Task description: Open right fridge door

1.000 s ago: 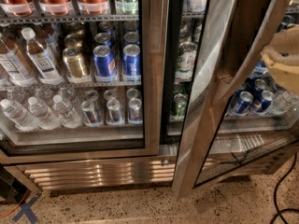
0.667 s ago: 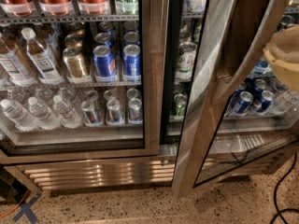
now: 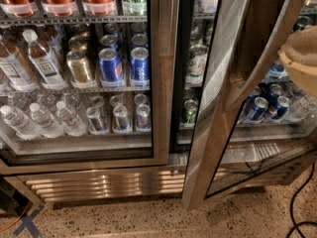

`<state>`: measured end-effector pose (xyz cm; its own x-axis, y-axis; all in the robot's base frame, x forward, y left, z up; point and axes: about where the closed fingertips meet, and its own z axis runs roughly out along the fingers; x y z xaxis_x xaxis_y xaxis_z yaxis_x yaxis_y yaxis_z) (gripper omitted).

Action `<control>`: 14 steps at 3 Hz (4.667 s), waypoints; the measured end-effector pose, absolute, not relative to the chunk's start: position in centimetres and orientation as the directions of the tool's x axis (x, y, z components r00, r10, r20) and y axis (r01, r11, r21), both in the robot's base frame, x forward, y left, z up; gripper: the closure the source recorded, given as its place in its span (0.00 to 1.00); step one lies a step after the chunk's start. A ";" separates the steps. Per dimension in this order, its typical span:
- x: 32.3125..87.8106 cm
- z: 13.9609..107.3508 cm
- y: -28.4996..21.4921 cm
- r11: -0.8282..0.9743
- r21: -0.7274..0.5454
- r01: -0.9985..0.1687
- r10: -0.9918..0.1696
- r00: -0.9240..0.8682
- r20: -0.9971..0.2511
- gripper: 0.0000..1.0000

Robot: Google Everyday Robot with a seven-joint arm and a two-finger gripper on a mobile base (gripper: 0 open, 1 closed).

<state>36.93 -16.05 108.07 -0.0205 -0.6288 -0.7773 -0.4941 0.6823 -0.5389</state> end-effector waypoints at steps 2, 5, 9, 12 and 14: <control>36.9 108.1 -16.1 0.682 -0.539 -0.494 -0.629 -0.021 -0.777 0.63; 36.9 108.1 -16.1 0.682 -0.539 -0.494 -0.629 -0.021 -0.777 0.34; 36.9 108.1 -16.1 0.682 -0.539 -0.494 -0.629 -0.021 -0.777 0.00; 36.9 108.7 -16.3 0.717 -0.521 -0.463 -0.588 -0.002 -0.809 0.00; 34.5 107.3 -25.8 0.899 -0.328 -0.289 -0.347 -0.014 -0.938 0.00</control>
Offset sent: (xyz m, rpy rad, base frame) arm 0.0000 0.0000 0.0000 0.0000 0.0000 0.0000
